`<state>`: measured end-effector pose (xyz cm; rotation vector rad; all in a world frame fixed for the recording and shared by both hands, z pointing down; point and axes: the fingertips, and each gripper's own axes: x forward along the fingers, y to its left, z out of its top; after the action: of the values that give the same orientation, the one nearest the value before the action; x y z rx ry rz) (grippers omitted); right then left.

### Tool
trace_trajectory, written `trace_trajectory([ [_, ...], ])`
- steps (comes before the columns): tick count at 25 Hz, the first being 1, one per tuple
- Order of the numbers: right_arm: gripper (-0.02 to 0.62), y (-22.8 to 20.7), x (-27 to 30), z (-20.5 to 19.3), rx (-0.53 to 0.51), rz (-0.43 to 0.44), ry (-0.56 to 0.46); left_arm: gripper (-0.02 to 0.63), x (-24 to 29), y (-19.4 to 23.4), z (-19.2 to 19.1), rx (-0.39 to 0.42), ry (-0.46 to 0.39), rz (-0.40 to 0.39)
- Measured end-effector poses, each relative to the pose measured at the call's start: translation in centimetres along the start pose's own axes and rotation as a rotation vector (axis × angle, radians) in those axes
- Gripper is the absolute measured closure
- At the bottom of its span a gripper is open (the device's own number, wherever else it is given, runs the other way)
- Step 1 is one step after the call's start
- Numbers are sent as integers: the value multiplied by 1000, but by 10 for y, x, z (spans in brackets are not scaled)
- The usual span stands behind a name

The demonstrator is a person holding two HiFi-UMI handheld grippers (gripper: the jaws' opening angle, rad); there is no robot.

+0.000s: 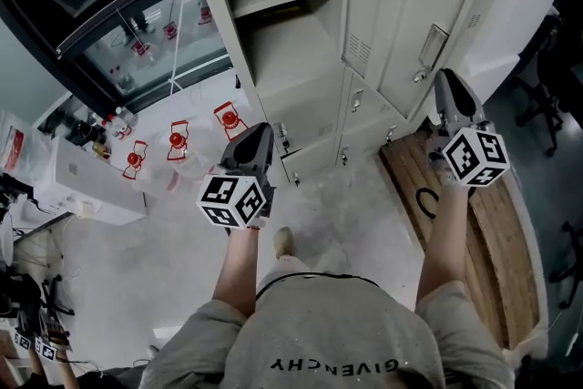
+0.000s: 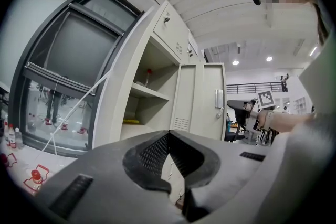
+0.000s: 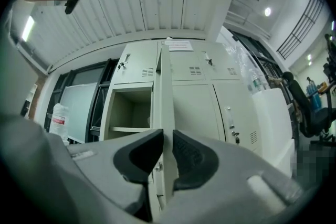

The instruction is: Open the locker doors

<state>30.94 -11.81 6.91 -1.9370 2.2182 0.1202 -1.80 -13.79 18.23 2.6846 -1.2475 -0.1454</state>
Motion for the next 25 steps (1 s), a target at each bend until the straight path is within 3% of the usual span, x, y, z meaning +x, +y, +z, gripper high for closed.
trace_trajectory([
  [8,586,-20,9,-3,-38,-79,4,607,-1,16,0,4,-4,24],
  [25,586,-26,12,-1,-128,-195,-23,607,-2,36,2,13,16,38],
])
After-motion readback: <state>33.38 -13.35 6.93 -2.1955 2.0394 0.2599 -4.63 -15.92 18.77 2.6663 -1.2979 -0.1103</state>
